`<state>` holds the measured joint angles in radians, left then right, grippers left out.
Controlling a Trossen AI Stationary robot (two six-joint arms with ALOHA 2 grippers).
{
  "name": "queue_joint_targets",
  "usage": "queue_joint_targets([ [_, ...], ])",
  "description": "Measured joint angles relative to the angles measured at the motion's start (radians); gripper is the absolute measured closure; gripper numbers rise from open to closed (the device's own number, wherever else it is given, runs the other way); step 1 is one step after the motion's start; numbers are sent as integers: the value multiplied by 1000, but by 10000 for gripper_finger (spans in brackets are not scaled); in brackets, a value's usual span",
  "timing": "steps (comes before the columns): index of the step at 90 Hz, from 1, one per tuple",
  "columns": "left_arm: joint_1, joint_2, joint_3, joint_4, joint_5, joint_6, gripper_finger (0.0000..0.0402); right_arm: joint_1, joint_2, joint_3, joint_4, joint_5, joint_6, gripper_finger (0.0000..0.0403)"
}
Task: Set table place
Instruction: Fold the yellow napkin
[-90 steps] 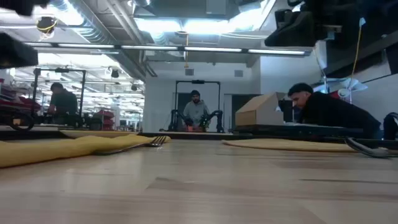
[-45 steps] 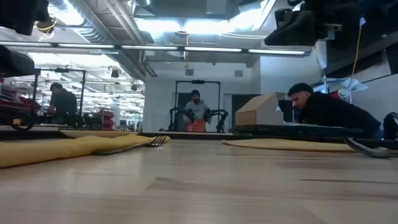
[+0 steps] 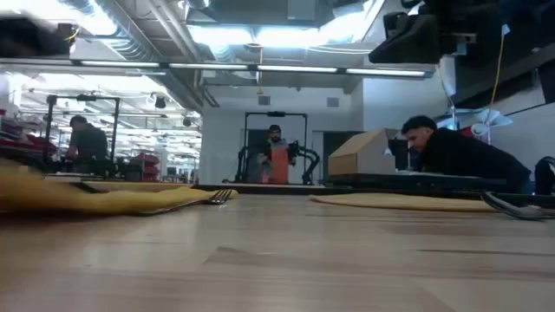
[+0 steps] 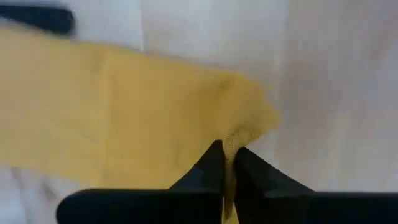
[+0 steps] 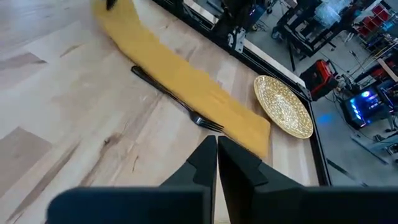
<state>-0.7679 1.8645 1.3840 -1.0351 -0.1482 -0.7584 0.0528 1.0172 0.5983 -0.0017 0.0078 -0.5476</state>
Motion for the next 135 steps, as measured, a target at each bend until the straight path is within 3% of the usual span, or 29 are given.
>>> queue_joint_targets([
  [38,66,-75,235,-75,97,32,401,25,0,0,0,-6,1,398],
  [52,109,-75,279,-197,96,93,402,57,0,-1,0,10,4,398],
  [68,203,-76,283,-313,78,225,402,80,0,-1,0,35,17,398],
  [102,449,-76,283,-324,25,506,401,80,0,-1,-2,35,32,398],
  [135,572,-76,202,-311,4,504,401,86,0,-1,-29,35,54,398],
])
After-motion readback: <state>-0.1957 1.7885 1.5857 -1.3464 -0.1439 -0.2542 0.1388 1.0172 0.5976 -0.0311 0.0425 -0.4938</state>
